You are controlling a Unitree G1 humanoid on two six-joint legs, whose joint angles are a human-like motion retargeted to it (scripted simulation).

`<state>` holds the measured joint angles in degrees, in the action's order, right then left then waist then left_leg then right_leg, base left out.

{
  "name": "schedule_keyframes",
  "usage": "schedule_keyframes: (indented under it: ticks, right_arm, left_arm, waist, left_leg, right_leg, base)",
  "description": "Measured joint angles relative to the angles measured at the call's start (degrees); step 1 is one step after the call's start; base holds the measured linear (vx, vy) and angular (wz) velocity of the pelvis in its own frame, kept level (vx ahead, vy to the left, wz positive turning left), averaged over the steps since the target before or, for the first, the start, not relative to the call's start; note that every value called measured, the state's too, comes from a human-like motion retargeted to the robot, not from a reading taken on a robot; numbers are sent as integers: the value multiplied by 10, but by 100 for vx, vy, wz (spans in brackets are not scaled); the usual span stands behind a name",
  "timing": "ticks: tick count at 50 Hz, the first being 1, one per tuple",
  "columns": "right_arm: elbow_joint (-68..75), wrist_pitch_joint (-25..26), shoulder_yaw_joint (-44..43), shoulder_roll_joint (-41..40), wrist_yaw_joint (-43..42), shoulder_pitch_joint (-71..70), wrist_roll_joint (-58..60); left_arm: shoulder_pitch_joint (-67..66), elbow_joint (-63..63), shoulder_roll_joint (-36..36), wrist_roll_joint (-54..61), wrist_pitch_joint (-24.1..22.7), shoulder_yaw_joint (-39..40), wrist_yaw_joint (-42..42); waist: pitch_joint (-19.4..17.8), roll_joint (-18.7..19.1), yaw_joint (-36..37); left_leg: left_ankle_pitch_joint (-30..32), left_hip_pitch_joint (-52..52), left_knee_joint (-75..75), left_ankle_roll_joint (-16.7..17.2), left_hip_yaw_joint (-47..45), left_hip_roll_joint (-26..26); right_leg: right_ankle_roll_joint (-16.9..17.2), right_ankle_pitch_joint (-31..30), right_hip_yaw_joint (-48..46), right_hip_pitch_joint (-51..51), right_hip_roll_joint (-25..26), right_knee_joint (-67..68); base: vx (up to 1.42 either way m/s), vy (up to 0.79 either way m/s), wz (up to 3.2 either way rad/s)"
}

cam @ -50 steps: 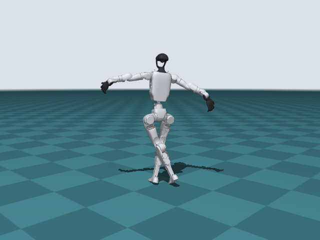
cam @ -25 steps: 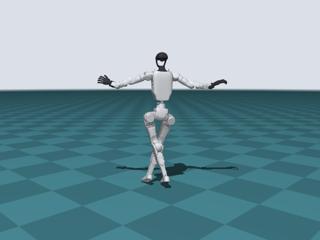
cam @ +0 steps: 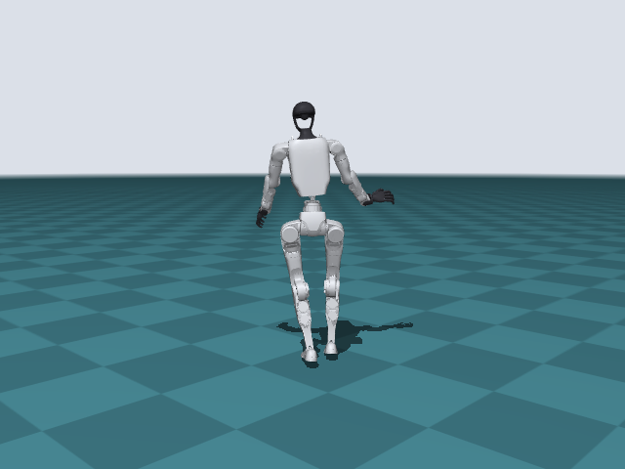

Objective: Dance

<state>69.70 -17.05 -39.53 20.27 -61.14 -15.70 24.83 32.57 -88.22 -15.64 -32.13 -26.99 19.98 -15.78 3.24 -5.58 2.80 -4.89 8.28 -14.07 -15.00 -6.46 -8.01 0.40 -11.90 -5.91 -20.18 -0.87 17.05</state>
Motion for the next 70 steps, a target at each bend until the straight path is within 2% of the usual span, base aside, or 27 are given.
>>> schedule_keyframes:
  ticks: [3, 8, 9, 10, 13, 15, 17, 19, 22, 25, 30, 32, 33, 35, 40, 45, 50, 53, 55, 57, 63, 67, 70]
  right_arm:
    - [62, 26, 92, -53, 35, -9, 36]
    - [179, 72, 201, -122, 102, -10, 67]
    - [201, 79, 222, -134, 117, -9, 69]
    - [222, 87, 241, -146, 131, -8, 70]
    - [256, 106, 320, -176, 192, 2, 83]
    - [252, 135, 370, -192, 238, 16, 94]
    - [236, 164, 403, -199, 299, 27, 129]
    - [225, 172, 437, -192, 392, 22, 172]
    - [218, 176, 501, -172, 542, -4, 168]
    - [210, 157, 536, -164, 748, -32, 129]
    - [206, 219, 506, -167, 1070, -58, 67]
    - [203, 235, 485, -165, 1141, -67, 57]
    - [201, 232, 477, -163, 1160, -70, 55]
    - [191, 229, 471, -153, 1184, -79, 59]
    - [140, 212, 468, -114, 1235, -110, 78]
    - [91, 215, 422, -89, 1244, -130, 52]
    - [49, 207, 333, -88, 1215, -132, -19]
    - [35, 196, 275, -109, 1184, -133, -82]
    - [27, 183, 234, -129, 1168, -131, -128]
    - [23, 165, 190, -152, 1156, -125, -181]
    - [30, 114, 45, -197, 1160, -88, -385]
    - [43, 107, -47, -209, 1186, -58, -510]
    - [46, 98, -98, -227, 1183, -34, -582]
  left_arm:
    - [-51, 8, 57, -29, 16, -25, 23]
    - [-127, 14, 138, -75, 51, -76, 48]
    - [-142, 16, 152, -89, 59, -79, 52]
    - [-157, 18, 166, -106, 70, -81, 55]
    - [-190, 26, 183, -129, 118, -94, 96]
    - [-205, 29, 185, -138, 151, -115, 135]
    - [-208, 28, 178, -146, 181, -149, 194]
    - [-203, 28, 168, -155, 224, -190, 274]
    - [-189, 24, 158, -159, 284, -241, 400]
    - [-168, 22, 152, -135, 331, -279, 532]
    - [-131, 9, 167, -87, 362, -292, 679]
    - [-110, 5, 173, -62, 364, -291, 715]
    - [-101, 5, 175, -55, 362, -293, 726]
    - [-80, 10, 173, -57, 356, -305, 747]
    - [-33, 42, 154, -56, 332, -296, 845]
    - [0, 69, 131, 30, 334, -215, 895]
    - [6, 81, 121, 153, 340, -81, 865]
    - [-2, 79, 115, 260, 328, 16, 797]
    - [-14, 79, 113, 333, 319, 87, 749]
    - [-28, 77, 111, 401, 320, 149, 700]
    - [-101, 65, 118, 564, 272, 271, 508]
    - [-175, 70, 132, 611, 249, 322, 410]
    - [-242, 79, 144, 622, 256, 346, 357]
  waist:
    - [20, 26, -30]
    - [31, 20, -44]
    - [30, 18, -46]
    - [30, 17, -48]
    - [23, 6, -47]
    - [19, 0, -41]
    - [16, -2, -37]
    - [10, -5, -22]
    - [5, -12, 4]
    - [1, -16, 21]
    - [-11, -22, 36]
    - [-12, -17, 39]
    - [-11, -14, 42]
    - [-12, -15, 43]
    - [-9, 0, 18]
    - [-14, 9, -11]
    - [-17, 19, -21]
    - [-17, 19, -29]
    - [-18, 16, -33]
    - [-16, 20, -42]
    - [5, 49, -15]
    - [9, 65, -6]
    - [17, 70, -12]
  left_leg:
    - [-2, 16, -6, 0, 5, 28]
    - [7, 21, 10, 0, 6, 21]
    - [10, 18, 17, 0, 7, 18]
    - [14, 15, 24, 0, 8, 16]
    - [21, 4, 42, 9, 1, 10]
    - [25, 4, 46, 15, -1, 7]
    - [29, 7, 44, 23, 5, 8]
    - [31, 11, 38, 29, 6, 10]
    - [31, 19, 31, 32, 2, 13]
    - [31, 24, 23, 38, 3, 15]
    - [14, 31, 5, 39, 33, 0]
    - [21, 33, 3, 54, 55, -6]
    - [31, 33, 4, 60, 80, -16]
    - [51, 37, 1, 38, 137, -47]
    - [60, 24, 35, 28, 94, -27]
    - [75, 28, 46, 24, 90, -26]
    - [77, 38, 46, 25, 79, -17]
    - [76, 46, 46, 40, 56, -9]
    - [72, 52, 42, 48, 36, -3]
    - [74, 60, 34, 41, 27, 5]
    - [65, 102, -5, 29, 30, 38]
    - [56, 109, -16, 40, 34, 52]
    - [51, 109, -9, 49, 31, 53]
  right_leg:
    - [2, 43, -7, 26, 2, 59]
    - [93, 48, 28, 79, 17, 50]
    - [79, 50, 21, 87, 16, 37]
    - [49, 55, 13, 93, 13, 25]
    - [10, 79, -33, 121, 6, -37]
    - [-9, 91, -38, 132, 10, -64]
    - [-6, 87, -42, 135, 8, -79]
    - [-3, 76, -40, 135, 6, -88]
    - [-9, 64, -37, 133, 9, -99]
    - [-15, 58, -36, 130, 14, -104]
    - [-15, 56, -43, 133, 3, -107]
    - [-16, 56, -43, 131, 6, -107]
    - [-17, 55, -42, 131, 8, -108]
    - [-15, 54, -35, 131, 3, -108]
    - [-12, 46, -36, 116, 5, -98]
    - [-11, 32, -32, 96, 0, -77]
    - [2, 13, -6, 59, 5, -36]
    - [26, 3, 24, 40, 16, -17]
    - [55, 23, 42, 31, 21, 1]
    - [68, 57, 28, 28, 15, 35]
    - [-14, 85, -41, 34, -8, 208]
    - [-27, 103, -63, 74, -19, 259]
    - [-21, 120, -62, 118, -14, 223]
  base:
    - [-13, 6, -24]
    - [-19, -4, -15]
    - [-22, -8, -6]
    - [-22, -9, -8]
    - [-24, -11, -18]
    - [-25, -11, -5]
    - [-23, -6, 21]
    - [-32, -7, 2]
    - [-28, -4, -22]
    - [-20, -2, -13]
    - [-16, 4, 11]
    - [-13, 11, -4]
    - [-12, 16, -18]
    - [-10, 19, -21]
    - [-8, 17, -5]
    - [-11, 19, -10]
    - [-8, 17, -41]
    - [-8, 14, -66]
    - [-10, 15, -71]
    - [-6, 14, -49]
    - [-4, 15, -56]
    - [-7, 15, -22]
    - [-6, 13, -29]
